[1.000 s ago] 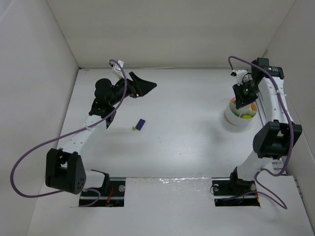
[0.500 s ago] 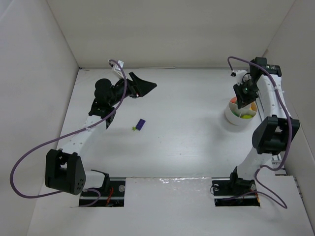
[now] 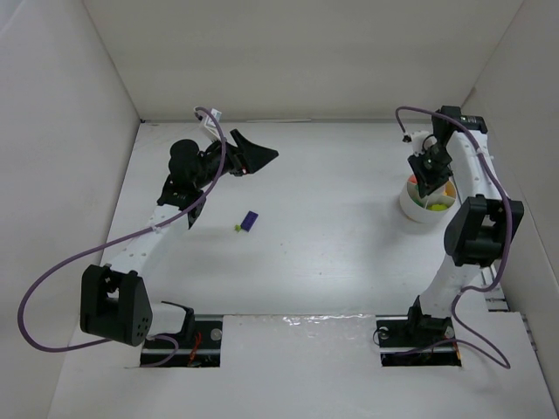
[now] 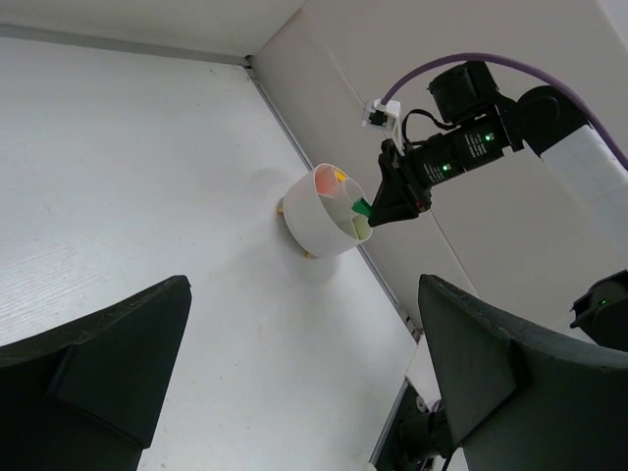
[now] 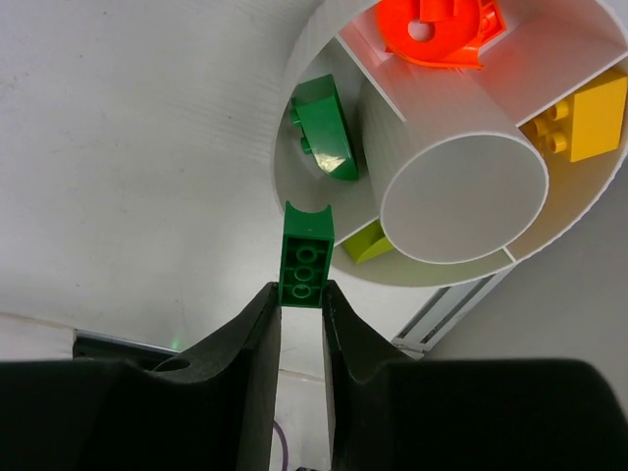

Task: Sort the legos into containers by color

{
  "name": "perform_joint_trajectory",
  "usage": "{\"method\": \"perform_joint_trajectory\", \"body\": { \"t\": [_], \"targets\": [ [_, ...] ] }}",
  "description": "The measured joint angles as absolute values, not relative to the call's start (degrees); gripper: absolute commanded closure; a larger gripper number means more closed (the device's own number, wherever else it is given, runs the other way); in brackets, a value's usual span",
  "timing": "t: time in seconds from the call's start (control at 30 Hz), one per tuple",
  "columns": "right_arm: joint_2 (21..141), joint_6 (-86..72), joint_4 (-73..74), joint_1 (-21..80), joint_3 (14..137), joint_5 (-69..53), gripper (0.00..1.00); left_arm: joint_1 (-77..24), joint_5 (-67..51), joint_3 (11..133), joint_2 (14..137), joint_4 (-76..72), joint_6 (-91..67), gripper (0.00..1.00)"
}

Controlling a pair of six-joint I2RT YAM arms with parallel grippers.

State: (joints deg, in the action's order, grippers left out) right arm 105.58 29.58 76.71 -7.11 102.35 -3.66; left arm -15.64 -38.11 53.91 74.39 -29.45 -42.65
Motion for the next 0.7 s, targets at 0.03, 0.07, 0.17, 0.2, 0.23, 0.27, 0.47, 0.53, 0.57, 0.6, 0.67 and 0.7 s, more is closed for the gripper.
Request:
{"method": "perform_joint_trajectory", "body": {
  "t": [0.03, 0.07, 0.17, 0.2, 0.23, 0.27, 0.47, 0.53, 0.57, 0.6, 0.67, 0.7],
  "targets": [
    [105.7, 29.6, 76.7, -7.0, 102.2, -3.4, 0.96, -15.6, -38.1, 53.9, 74.4, -29.4, -42.6, 0.0],
    [105.9, 29.6, 76.9, -7.0, 102.1, -3.3, 0.96, -15.6, -38.1, 53.9, 74.4, -29.3, -42.6, 0.0],
    [106.5, 29.5, 76.9, -7.0, 102.1, -2.7, 0.95, -15.6, -38.1, 53.9, 74.4, -29.2, -42.5, 0.0],
    [106.6, 29.4, 76.9, -7.0, 102.1, -2.5, 0.93, -15.6, -38.1, 53.9, 74.4, -29.2, -42.5, 0.0],
    [106.7, 29.3, 76.9, -7.0, 102.1, -2.3, 0.9, -15.6, -38.1, 53.9, 74.4, -29.2, -42.4, 0.0],
    [106.7, 29.3, 76.9, -7.0, 102.0, -2.1, 0.88, -15.6, -38.1, 53.9, 74.4, -29.2, -42.4, 0.0],
    [106.9, 28.9, 76.9, -7.0, 101.2, -1.0, 0.8, -15.6, -38.1, 53.9, 74.4, -29.3, -42.5, 0.0],
    [107.0, 28.7, 76.9, -7.0, 101.2, -0.7, 0.79, -15.6, -38.1, 53.9, 74.4, -29.3, -42.5, 0.0],
    [107.0, 28.7, 76.9, -7.0, 101.2, -0.6, 0.77, -15.6, -38.1, 53.9, 74.4, -29.3, -42.5, 0.0],
    [107.0, 28.7, 76.9, -7.0, 101.2, -0.4, 0.75, -15.6, -38.1, 53.9, 74.4, -29.3, -42.5, 0.0],
    [107.0, 28.6, 76.9, -7.0, 101.2, -0.4, 0.74, -15.6, -38.1, 53.9, 74.4, -29.4, -42.5, 0.0],
    [107.0, 28.5, 76.9, -7.0, 101.2, -0.3, 0.7, -15.6, -38.1, 53.9, 74.4, -29.5, -42.5, 0.0]
  ]
}}
